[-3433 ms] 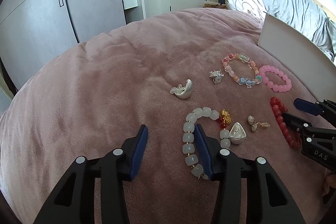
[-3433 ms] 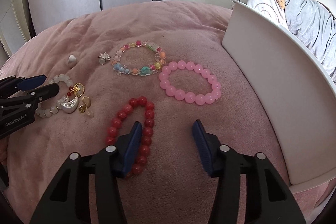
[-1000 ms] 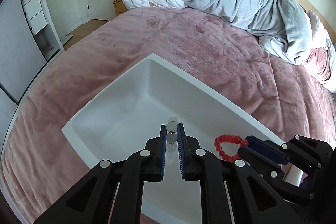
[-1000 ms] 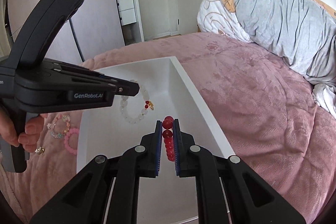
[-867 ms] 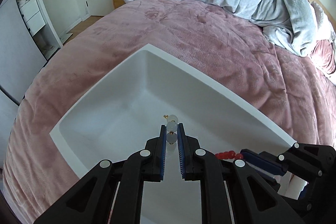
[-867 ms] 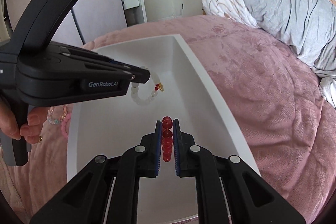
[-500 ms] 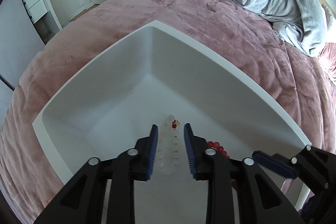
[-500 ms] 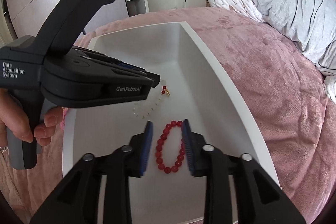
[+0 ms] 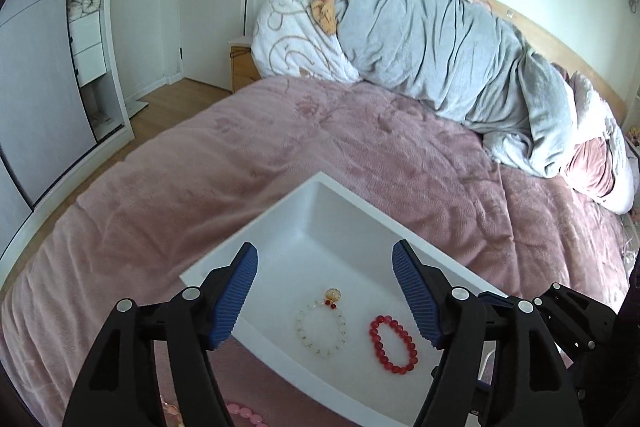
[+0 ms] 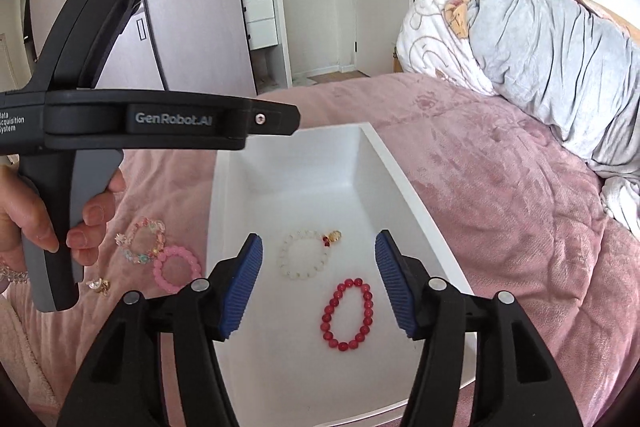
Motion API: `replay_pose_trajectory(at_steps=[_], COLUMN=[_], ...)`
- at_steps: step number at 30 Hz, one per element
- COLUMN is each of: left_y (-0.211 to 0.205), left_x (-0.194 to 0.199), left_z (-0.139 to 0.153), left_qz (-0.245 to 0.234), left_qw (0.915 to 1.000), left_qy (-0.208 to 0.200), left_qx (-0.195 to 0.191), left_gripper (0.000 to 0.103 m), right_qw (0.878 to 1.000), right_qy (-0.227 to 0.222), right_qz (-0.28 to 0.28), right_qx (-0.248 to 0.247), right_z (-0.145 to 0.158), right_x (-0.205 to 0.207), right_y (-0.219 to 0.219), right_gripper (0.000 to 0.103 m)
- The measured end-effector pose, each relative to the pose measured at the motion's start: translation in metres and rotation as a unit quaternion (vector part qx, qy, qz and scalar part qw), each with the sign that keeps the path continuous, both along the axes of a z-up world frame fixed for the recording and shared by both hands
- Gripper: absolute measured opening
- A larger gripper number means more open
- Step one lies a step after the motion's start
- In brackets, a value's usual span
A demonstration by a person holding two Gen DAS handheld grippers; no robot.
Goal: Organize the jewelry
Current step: 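Move both tools back to the jewelry on the bed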
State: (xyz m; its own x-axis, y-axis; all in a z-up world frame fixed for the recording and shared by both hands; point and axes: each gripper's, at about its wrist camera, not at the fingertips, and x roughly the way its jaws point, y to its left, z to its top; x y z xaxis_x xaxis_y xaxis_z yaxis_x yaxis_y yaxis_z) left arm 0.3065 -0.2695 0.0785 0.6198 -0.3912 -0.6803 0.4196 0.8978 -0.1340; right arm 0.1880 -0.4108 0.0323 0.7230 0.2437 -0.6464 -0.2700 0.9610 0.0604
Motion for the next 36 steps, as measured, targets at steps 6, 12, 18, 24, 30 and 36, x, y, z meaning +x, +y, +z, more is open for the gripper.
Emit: replay_pose_trajectory(at_steps=[6,12,18,24,30,36], left_y=[0.068,0.139,0.208,0.251,0.277,0.293], left_x=[-0.042,-0.077,-0.102,-0.129,-0.146,-0.157], left_z=[0.049,0.071,0.066,0.041,-0.005,-0.060], left_qz=[0.030,0.086,0.146,0.177,0.195,0.193], left_qw=[0.9949,0.9867,0.9778,0.9708,0.9705,0.9715], left_qy=[-0.093,-0.138,-0.149,-0.157,-0.133,-0.115], left_qx=[-0.026,0.012,0.012,0.040,0.046,0.074], left_gripper=[0.097,0.100,0.100,0.100,0.100,0.100], right_qw=[0.998,0.994,0.991,0.992,0.994,0.995], right_qy=[-0.059,-0.098,-0.109,-0.092,-0.058,-0.038], right_qz=[0.021,0.055,0.078,0.091,0.091,0.094], right_qx=[0.004,-0.005,-0.009,0.010,0.015,-0.023], right_z=[0.040,0.061,0.068,0.054,0.025,-0.016], right_x=[-0.024,-0.043,-0.051,-0.046,-0.034,-0.028], right_y=[0.028,0.072,0.112,0.144,0.168,0.191], right_gripper=[0.082,0.097,0.098,0.098,0.098,0.098])
